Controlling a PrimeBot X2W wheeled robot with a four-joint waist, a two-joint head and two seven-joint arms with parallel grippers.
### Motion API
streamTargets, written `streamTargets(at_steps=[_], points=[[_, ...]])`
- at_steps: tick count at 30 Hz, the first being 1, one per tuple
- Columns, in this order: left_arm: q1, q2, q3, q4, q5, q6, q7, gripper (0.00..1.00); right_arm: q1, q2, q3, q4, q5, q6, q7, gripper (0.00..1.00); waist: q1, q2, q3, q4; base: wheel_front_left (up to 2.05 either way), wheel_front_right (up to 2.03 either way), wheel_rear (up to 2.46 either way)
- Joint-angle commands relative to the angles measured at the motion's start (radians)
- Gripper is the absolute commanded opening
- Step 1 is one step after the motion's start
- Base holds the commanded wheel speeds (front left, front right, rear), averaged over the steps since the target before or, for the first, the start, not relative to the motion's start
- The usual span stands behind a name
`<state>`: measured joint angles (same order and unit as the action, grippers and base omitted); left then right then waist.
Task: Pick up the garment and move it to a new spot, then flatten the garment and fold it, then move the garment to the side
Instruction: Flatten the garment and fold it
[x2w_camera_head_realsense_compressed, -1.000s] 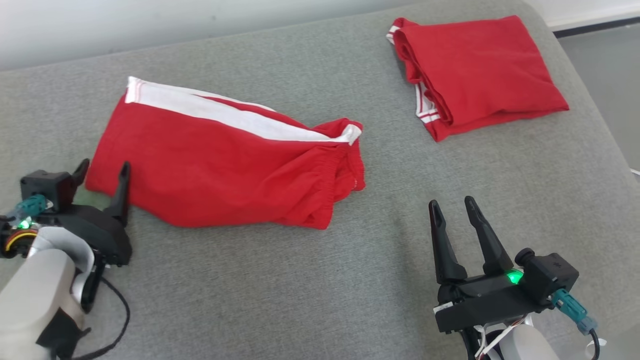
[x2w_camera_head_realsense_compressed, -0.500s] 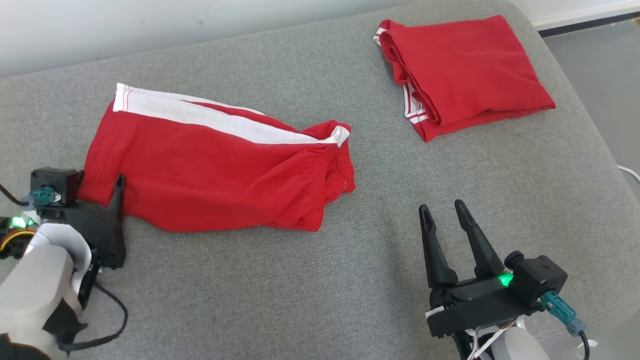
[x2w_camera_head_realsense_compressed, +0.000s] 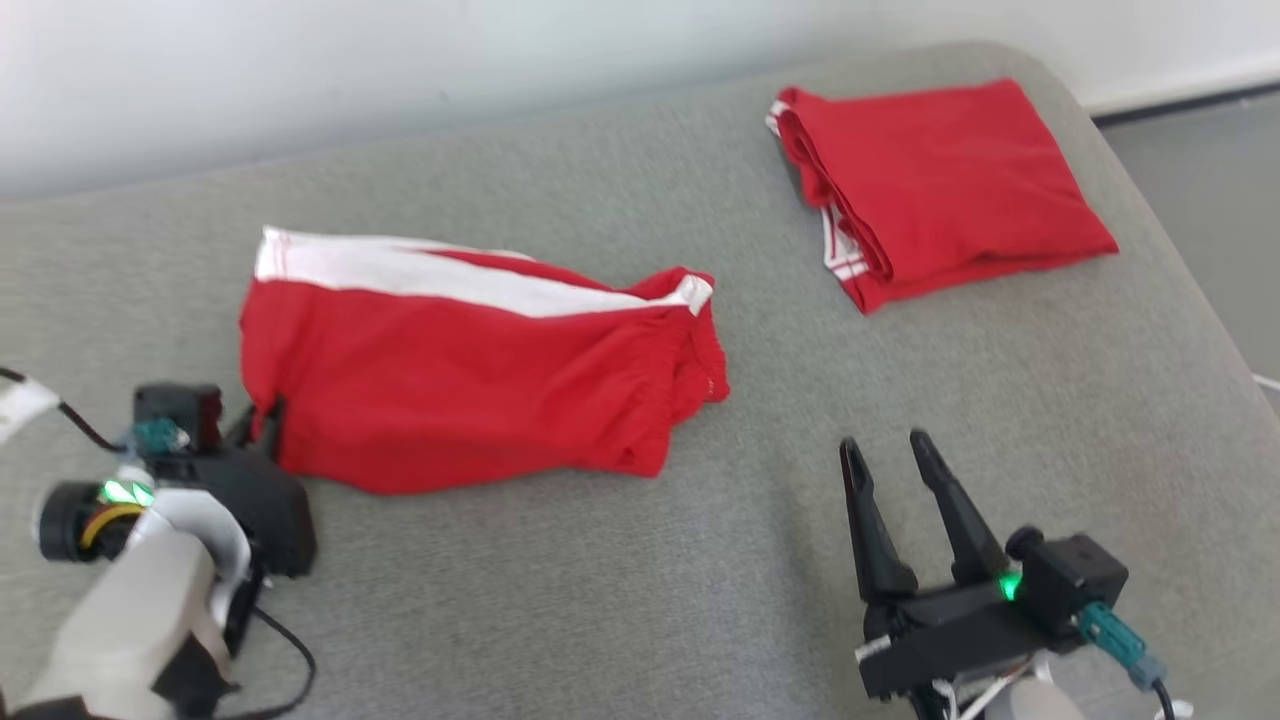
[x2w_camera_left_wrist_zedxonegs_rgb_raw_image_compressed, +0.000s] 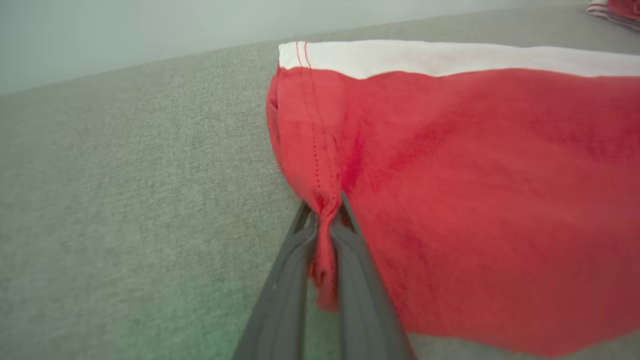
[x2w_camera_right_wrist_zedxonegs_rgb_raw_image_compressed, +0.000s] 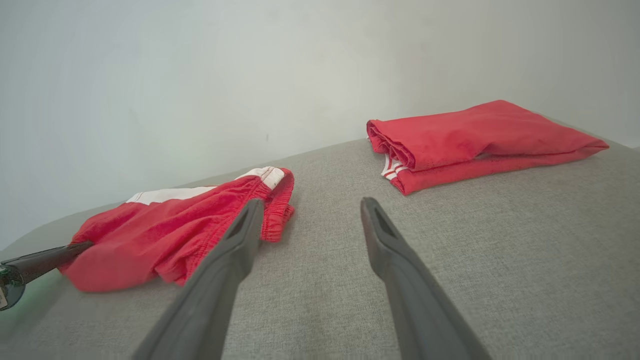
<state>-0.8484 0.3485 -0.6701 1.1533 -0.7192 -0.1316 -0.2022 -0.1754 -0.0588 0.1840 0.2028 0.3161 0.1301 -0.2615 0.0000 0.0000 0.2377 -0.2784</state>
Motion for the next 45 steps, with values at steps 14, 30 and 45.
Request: streamTargets(at_steps=[14,30,45], points=[[0.255,-0.069,0.019,-0.151,-0.053,0.036,-0.062,0.0,0.097,-0.004,-0.016,0.035,0.027,0.001,-0.004,1.0,0.0,0.0,-0.154,0.139,0.0,0.0,0.0],[0.526,0.01,0.077,-0.509,-0.079,0.158,-0.061,0.0,0.154,0.001,-0.05,0.078,0.007,0.001,-0.004,1.0,0.0,0.0,-0.181,0.157,0.0,0.0,0.0],[0.65,-0.001,0.224,-0.678,0.042,0.233,-0.063,1.0,0.15,-0.005,-0.061,0.092,-0.002,0.001,-0.003,1.0,0.0,0.0,-0.213,0.163,0.0,0.0,0.0]])
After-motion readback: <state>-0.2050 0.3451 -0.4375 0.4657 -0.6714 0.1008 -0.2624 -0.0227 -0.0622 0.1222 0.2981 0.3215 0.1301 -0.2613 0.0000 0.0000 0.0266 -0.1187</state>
